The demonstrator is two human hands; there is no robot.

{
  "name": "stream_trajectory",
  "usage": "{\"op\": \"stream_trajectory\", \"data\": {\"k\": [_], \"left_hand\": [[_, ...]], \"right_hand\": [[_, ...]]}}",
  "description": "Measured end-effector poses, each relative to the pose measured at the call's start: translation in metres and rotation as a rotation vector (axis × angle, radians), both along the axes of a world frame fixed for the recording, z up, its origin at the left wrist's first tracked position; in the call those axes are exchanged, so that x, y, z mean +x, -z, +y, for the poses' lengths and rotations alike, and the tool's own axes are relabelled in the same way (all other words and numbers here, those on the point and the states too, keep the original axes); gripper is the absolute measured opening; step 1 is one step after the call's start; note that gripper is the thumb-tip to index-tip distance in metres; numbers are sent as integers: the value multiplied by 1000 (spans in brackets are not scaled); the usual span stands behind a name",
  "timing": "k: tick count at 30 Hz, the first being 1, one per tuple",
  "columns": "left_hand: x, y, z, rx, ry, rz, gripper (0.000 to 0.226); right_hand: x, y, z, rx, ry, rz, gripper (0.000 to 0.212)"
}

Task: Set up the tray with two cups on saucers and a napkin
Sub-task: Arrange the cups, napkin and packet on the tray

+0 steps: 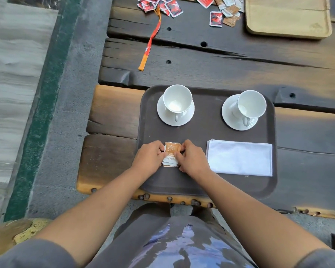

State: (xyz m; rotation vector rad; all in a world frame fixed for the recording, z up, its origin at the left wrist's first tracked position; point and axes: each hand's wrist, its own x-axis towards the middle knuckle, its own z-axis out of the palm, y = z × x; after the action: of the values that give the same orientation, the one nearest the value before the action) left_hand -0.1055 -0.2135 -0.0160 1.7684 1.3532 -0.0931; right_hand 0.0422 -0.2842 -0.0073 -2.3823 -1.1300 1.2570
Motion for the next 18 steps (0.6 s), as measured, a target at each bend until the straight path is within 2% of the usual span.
{"op": "stream_trajectory", "data": {"k": [18], "left_hand": [[-3,10,0,-12,-6,-18,11]], "right_hand": [[2,3,1,6,1,32,20]]}}
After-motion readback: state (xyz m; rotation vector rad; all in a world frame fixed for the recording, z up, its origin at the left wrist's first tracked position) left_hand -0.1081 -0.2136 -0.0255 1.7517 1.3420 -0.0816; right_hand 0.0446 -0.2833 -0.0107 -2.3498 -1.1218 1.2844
